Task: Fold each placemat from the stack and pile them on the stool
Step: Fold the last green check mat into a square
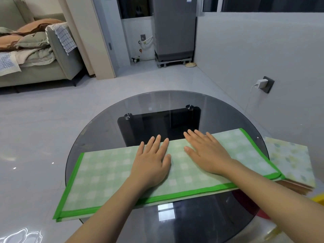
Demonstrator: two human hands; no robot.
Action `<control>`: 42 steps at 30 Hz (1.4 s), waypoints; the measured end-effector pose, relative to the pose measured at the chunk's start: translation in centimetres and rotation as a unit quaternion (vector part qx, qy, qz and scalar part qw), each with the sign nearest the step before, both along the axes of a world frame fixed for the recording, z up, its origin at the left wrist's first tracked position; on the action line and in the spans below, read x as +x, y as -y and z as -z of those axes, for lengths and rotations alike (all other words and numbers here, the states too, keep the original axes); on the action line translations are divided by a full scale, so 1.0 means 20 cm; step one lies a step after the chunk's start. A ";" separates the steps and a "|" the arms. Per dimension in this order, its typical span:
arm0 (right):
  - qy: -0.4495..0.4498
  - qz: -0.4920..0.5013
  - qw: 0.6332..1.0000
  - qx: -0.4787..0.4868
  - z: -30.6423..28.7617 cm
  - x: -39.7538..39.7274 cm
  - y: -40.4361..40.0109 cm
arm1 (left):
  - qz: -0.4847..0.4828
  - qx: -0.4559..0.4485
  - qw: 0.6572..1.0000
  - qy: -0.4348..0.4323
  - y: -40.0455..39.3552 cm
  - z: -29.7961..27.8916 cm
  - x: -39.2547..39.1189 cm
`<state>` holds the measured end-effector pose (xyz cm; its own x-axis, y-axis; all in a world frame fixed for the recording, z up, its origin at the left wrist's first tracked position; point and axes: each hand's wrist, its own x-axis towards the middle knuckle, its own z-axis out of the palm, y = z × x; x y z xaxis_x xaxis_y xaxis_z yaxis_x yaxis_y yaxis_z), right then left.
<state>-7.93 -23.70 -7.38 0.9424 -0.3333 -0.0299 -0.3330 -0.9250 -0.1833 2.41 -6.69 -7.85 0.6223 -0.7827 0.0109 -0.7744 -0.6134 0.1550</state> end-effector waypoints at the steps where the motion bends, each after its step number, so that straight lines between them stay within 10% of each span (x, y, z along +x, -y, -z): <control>1: -0.003 0.015 1.000 -0.002 0.00 -0.02 0.03 | 0.001 -0.001 1.000 0.001 0.00 0.00 0.00; 15: -0.049 0.148 0.988 -0.007 -0.02 -0.20 0.34 | 0.002 0.006 1.000 0.002 0.00 0.00 0.00; 28: 0.055 -0.048 0.985 0.154 -0.08 0.09 -0.19 | 0.004 -0.012 1.000 -0.014 0.01 -0.02 -0.01; 42: -0.004 -0.058 0.998 0.013 -0.02 0.12 -0.23 | -0.139 0.020 0.990 -0.007 -0.60 0.00 0.28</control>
